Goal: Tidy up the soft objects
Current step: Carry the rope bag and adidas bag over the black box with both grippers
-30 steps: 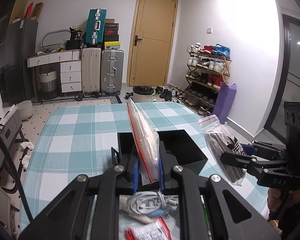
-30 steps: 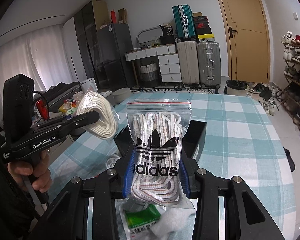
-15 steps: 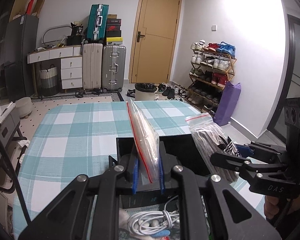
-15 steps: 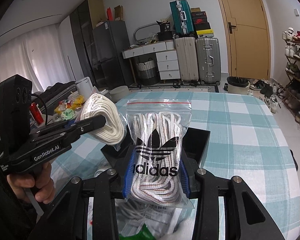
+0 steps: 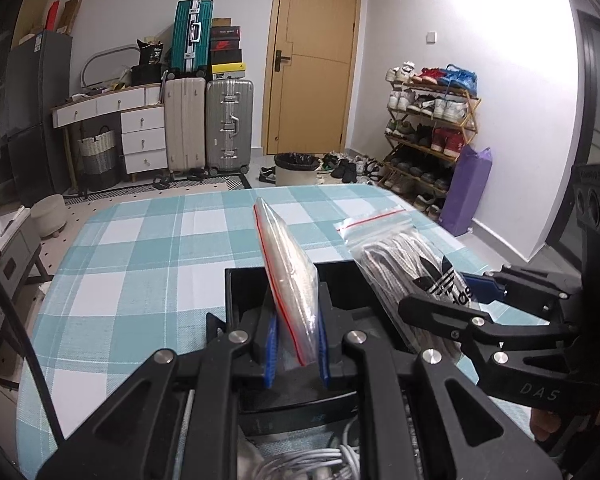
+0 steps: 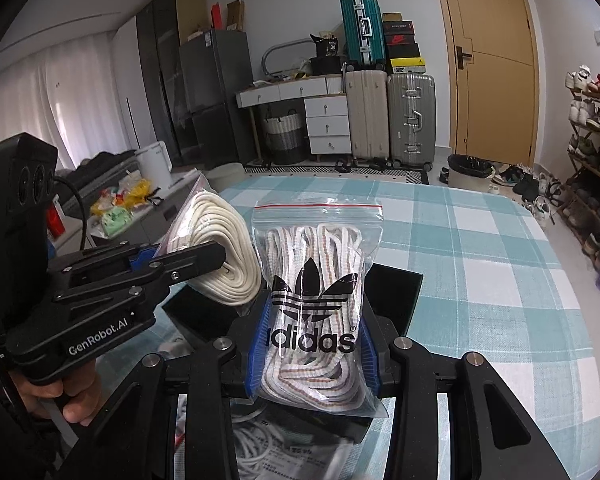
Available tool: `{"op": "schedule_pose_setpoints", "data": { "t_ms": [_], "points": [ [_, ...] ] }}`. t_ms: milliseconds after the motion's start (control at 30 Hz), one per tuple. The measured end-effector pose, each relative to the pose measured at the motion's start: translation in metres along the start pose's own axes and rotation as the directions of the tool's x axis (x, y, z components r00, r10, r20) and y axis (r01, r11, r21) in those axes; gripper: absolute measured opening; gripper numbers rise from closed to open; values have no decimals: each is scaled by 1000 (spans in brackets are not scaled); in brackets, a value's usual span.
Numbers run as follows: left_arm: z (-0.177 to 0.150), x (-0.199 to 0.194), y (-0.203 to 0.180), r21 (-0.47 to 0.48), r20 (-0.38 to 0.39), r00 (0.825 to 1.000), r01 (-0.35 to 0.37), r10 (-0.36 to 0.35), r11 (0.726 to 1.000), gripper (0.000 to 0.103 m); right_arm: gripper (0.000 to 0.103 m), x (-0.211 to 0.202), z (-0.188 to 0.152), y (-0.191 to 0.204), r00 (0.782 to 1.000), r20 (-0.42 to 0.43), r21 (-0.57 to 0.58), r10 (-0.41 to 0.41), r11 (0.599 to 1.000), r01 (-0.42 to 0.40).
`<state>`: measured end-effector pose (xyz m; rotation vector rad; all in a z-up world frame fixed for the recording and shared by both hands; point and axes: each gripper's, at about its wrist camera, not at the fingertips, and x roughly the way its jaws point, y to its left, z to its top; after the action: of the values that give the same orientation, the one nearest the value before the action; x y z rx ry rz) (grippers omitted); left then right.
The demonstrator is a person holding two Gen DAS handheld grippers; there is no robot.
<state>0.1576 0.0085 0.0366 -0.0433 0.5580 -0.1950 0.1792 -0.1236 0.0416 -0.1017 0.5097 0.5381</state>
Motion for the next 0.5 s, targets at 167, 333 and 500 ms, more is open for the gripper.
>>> {"op": "schedule_pose_setpoints", "data": {
  "t_ms": [167, 333, 500],
  "points": [
    [-8, 7, -6, 33, -46, 999, -4, 5, 999, 13, 39, 12, 1, -2, 1000, -18, -17, -11, 1000, 10],
    [-15, 14, -10, 53, -101, 995, 3, 2, 999, 13, 39, 19, 1, -3, 1000, -21, -37, -19, 999, 18],
    [-19, 17, -11, 53, -140, 990, 10, -2, 999, 13, 39, 22, 3, -2, 1000, -16, -52, -25, 998, 24]
  ]
}}
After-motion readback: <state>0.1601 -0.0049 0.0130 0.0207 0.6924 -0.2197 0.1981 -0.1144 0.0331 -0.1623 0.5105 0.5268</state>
